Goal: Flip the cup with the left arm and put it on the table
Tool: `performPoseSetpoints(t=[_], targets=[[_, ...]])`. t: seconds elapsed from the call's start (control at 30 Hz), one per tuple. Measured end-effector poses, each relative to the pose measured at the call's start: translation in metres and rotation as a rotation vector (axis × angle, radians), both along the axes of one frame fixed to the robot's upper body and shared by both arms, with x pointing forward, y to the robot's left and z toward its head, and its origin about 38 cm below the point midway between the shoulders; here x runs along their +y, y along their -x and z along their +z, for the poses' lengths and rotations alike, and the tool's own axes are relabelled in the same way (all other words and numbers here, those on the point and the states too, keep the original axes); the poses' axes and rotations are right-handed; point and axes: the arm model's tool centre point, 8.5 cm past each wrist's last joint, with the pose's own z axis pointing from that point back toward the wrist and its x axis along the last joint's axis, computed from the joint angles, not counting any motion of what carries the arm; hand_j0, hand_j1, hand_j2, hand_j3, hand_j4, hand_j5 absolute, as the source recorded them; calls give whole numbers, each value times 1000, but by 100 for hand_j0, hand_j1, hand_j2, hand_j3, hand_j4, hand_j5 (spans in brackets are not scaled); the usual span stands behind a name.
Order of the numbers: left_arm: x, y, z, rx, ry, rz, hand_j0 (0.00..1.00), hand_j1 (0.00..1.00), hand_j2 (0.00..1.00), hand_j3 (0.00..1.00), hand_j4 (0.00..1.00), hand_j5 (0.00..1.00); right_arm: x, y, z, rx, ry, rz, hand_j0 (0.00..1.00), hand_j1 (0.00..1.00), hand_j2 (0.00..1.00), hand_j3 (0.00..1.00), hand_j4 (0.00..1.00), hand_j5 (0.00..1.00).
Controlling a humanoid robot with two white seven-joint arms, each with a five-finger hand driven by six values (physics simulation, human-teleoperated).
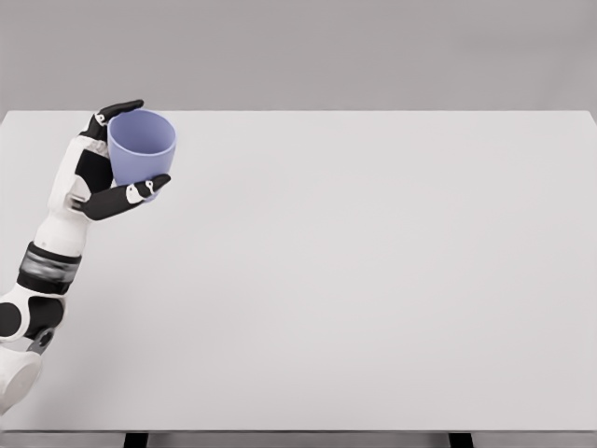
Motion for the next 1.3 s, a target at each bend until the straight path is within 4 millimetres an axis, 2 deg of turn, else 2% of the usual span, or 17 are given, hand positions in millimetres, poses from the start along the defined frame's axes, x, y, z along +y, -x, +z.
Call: performPoseSetpoints(t=[0.17, 0.77, 0.83, 0.93, 1.03, 1.17, 1.3], targets=[[0, 0, 1, -1, 0, 0, 90, 90, 90, 90, 90, 90, 0, 0, 0, 0, 0, 0, 100, 100, 100, 100, 100, 100], [2, 1, 3, -5, -8, -2, 90, 90, 90, 90, 90, 90, 0, 0, 0, 0, 0, 0, 100, 100, 100, 100, 100, 100], [14, -2, 14, -23, -57, 2, 100, 100, 100, 100, 100, 100, 0, 0, 0, 0, 0, 0, 100, 100, 100, 100, 100, 100], [38, -1, 43, -66, -232, -65, 100, 100, 100, 100, 100, 100, 0, 0, 0, 0, 0, 0, 100, 100, 100, 100, 100, 100], [38, 6, 71, -96, -392, -284, 100, 100, 100, 100, 100, 100, 0, 0, 0, 0, 0, 0, 100, 100, 100, 100, 100, 100], [34, 28, 78, -59, -472, -504, 100, 100, 100, 100, 100, 100, 0, 0, 0, 0, 0, 0, 100, 100, 100, 100, 100, 100], [40, 37, 86, -40, -504, -559, 100, 100, 100, 100, 100, 100, 0, 0, 0, 0, 0, 0, 100, 100, 100, 100, 100, 100]])
